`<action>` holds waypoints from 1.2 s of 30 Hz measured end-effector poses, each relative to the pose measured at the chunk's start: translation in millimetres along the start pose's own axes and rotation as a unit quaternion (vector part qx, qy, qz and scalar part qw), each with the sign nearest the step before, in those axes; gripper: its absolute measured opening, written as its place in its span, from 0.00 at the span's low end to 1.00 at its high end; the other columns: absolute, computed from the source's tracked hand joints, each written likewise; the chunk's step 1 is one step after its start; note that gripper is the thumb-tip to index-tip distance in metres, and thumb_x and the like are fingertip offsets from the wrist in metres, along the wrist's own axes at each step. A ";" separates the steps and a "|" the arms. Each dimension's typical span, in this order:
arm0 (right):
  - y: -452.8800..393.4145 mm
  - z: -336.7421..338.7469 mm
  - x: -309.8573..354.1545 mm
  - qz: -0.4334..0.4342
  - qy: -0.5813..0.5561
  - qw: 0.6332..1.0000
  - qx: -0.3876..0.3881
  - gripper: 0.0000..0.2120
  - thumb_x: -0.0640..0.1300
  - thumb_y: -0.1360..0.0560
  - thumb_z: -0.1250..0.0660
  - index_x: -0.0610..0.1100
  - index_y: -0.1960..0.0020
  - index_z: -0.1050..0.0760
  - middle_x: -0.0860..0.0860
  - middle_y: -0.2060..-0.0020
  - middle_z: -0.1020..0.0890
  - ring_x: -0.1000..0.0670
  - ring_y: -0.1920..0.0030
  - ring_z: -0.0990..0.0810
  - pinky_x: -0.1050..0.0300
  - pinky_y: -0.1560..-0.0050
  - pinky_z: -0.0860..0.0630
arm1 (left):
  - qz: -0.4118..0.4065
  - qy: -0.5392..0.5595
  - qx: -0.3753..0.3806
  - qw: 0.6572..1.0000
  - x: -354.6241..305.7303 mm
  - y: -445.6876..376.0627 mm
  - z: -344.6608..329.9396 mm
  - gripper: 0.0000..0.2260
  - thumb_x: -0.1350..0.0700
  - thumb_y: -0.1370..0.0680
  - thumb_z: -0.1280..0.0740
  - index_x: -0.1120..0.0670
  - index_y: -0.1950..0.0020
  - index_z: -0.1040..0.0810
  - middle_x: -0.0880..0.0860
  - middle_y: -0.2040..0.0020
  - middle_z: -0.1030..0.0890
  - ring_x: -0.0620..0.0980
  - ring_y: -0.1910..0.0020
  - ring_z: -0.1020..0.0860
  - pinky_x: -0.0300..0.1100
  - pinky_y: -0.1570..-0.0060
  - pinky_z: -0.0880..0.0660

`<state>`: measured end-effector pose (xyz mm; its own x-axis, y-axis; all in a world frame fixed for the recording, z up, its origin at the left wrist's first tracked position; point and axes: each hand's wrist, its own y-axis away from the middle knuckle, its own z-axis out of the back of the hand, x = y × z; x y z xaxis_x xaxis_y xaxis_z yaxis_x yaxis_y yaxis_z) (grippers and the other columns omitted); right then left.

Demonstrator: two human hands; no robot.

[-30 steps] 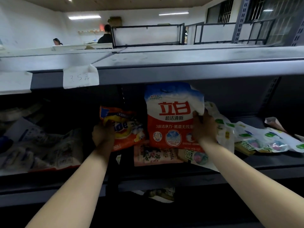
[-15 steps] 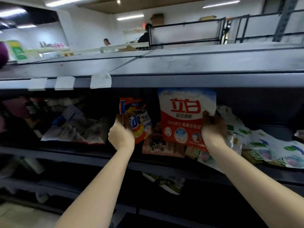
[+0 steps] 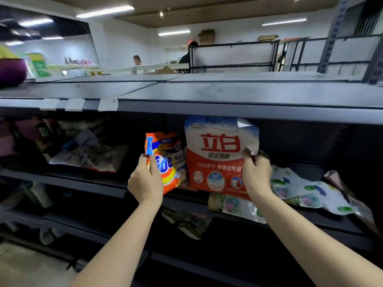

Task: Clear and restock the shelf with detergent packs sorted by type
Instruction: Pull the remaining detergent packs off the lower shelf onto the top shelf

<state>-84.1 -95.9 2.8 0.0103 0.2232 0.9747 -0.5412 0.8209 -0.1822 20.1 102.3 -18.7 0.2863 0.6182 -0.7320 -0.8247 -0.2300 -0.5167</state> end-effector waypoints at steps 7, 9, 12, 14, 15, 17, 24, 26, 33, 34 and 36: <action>4.9 26.8 -12.2 -0.011 0.016 0.999 -0.047 0.15 0.48 0.20 0.42 0.44 0.64 0.30 0.43 0.64 0.19 0.41 0.61 0.18 0.42 0.58 0.19 | -0.002 0.027 0.026 0.999 -9.8 20.4 6.4 0.18 0.45 0.20 0.42 0.59 0.42 0.27 0.57 0.51 0.18 0.53 0.56 0.18 0.38 0.62 0.29; 10.5 37.2 -12.7 -0.008 0.015 0.997 -0.069 0.14 0.49 0.21 0.43 0.46 0.63 0.30 0.44 0.63 0.19 0.42 0.60 0.18 0.39 0.55 0.20 | -0.007 0.037 0.035 0.999 -12.8 24.4 11.3 0.18 0.45 0.20 0.42 0.59 0.42 0.27 0.57 0.51 0.18 0.53 0.56 0.18 0.38 0.62 0.29; 24.8 56.1 -11.0 0.001 0.021 0.996 -0.090 0.14 0.52 0.20 0.43 0.49 0.62 0.29 0.47 0.62 0.19 0.44 0.58 0.19 0.43 0.55 0.20 | -0.025 0.054 0.048 0.997 -19.1 34.8 18.4 0.19 0.45 0.20 0.42 0.60 0.41 0.27 0.57 0.49 0.18 0.53 0.55 0.18 0.39 0.60 0.27; 38.8 72.1 -10.3 0.008 0.029 0.994 -0.108 0.14 0.52 0.19 0.43 0.50 0.62 0.30 0.49 0.62 0.20 0.47 0.58 0.19 0.47 0.55 0.20 | -0.039 0.075 0.063 0.994 -24.0 45.7 24.5 0.20 0.45 0.21 0.42 0.60 0.41 0.27 0.57 0.49 0.18 0.53 0.54 0.18 0.40 0.59 0.27; 45.8 81.0 -10.5 0.009 0.040 0.992 -0.121 0.14 0.52 0.19 0.43 0.50 0.62 0.30 0.50 0.62 0.20 0.47 0.58 0.20 0.48 0.54 0.21 | -0.045 0.084 0.071 0.993 -26.8 52.0 28.1 0.21 0.44 0.22 0.43 0.60 0.41 0.27 0.57 0.48 0.18 0.53 0.54 0.18 0.40 0.59 0.26; 62.4 101.4 -10.2 0.010 0.066 0.986 -0.154 0.13 0.52 0.19 0.44 0.51 0.60 0.30 0.53 0.63 0.21 0.47 0.57 0.21 0.46 0.51 0.22 | -0.062 0.099 0.085 0.989 -33.9 66.4 36.5 0.24 0.42 0.24 0.44 0.60 0.41 0.27 0.58 0.48 0.18 0.53 0.54 0.18 0.41 0.58 0.25; 117.6 192.1 5.5 0.071 0.109 0.945 -0.300 0.15 0.54 0.19 0.43 0.45 0.58 0.28 0.56 0.66 0.23 0.54 0.63 0.23 0.59 0.63 0.28 | -0.113 0.189 0.146 0.964 -78.7 124.0 48.5 0.16 0.47 0.21 0.39 0.60 0.46 0.26 0.55 0.55 0.18 0.46 0.63 0.21 0.39 0.63 0.25; 129.5 221.3 10.5 0.096 0.130 0.924 -0.346 0.20 0.59 0.20 0.45 0.45 0.60 0.29 0.57 0.68 0.25 0.55 0.67 0.25 0.63 0.67 0.32 | -0.118 0.232 0.158 0.952 -98.9 142.3 50.9 0.16 0.48 0.21 0.38 0.61 0.47 0.26 0.53 0.57 0.19 0.47 0.63 0.21 0.42 0.61 0.24; 152.1 329.9 21.2 0.139 0.102 0.874 -0.454 0.25 0.67 0.25 0.46 0.45 0.52 0.27 0.51 0.60 0.19 0.52 0.62 0.19 0.58 0.60 0.23 | -0.137 0.360 0.178 0.906 -188.4 203.7 60.8 0.15 0.49 0.20 0.38 0.62 0.48 0.23 0.48 0.61 0.23 0.47 0.65 0.23 0.41 0.61 0.28; 153.1 345.9 22.7 0.145 0.100 0.866 -0.468 0.23 0.64 0.23 0.44 0.44 0.51 0.26 0.51 0.58 0.19 0.51 0.61 0.19 0.58 0.59 0.23 | -0.142 0.377 0.174 0.899 -201.6 212.7 61.8 0.16 0.49 0.20 0.38 0.62 0.48 0.22 0.48 0.61 0.23 0.47 0.65 0.23 0.40 0.62 0.30; 152.0 378.0 23.9 0.154 0.104 0.848 -0.496 0.22 0.60 0.22 0.42 0.41 0.49 0.24 0.50 0.57 0.19 0.50 0.60 0.20 0.61 0.60 0.25 | -0.147 0.404 0.164 0.888 -228.1 231.4 62.0 0.17 0.49 0.21 0.39 0.62 0.48 0.21 0.49 0.61 0.22 0.47 0.65 0.23 0.35 0.65 0.30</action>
<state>-484.0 -164.5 47.3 0.2008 0.5108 0.8359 0.4280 0.7218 -0.5439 -266.4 -45.3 56.2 0.6593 -0.1557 -0.7356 -0.7166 0.1660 -0.6774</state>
